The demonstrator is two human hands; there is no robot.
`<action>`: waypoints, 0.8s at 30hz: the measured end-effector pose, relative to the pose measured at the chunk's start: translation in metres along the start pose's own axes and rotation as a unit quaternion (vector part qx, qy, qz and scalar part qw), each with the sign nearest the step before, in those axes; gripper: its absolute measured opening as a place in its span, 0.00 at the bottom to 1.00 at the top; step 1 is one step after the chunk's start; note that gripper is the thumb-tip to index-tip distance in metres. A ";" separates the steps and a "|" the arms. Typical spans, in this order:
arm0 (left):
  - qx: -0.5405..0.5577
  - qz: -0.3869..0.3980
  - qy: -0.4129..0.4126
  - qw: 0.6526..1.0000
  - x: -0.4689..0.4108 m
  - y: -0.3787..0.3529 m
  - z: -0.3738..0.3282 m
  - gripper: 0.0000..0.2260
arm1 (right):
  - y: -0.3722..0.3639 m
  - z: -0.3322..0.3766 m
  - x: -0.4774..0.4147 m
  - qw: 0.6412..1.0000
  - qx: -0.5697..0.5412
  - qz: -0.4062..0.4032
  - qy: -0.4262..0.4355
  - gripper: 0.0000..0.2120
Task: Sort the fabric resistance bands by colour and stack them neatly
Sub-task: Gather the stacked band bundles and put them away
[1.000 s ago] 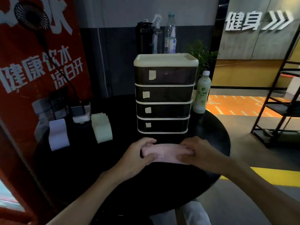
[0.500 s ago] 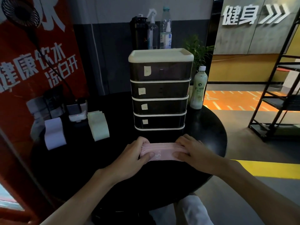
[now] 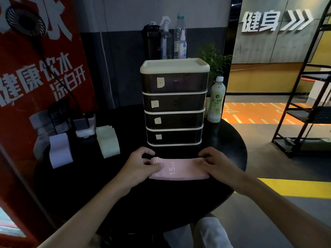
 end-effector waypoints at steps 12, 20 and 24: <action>-0.107 0.006 -0.016 0.994 -0.001 -0.004 0.003 0.20 | -0.001 -0.006 -0.010 0.980 0.172 -0.100 0.008 0.21; -0.113 0.014 -0.064 0.991 -0.007 -0.005 -0.012 0.17 | 0.014 0.012 -0.021 0.987 0.126 -0.095 -0.002 0.26; -0.130 0.018 -0.088 0.987 -0.016 -0.003 -0.028 0.17 | 0.034 0.040 -0.030 0.989 0.092 -0.110 0.025 0.15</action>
Point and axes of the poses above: each hand's wrist, its own x-axis away from the middle knuckle, its own y-axis out of the back of the hand, z = x × y, the point moved 9 cm from there along -x, towards the middle knuckle, and after that the axes turned 11 degrees about -y, right-handed, at the moved point
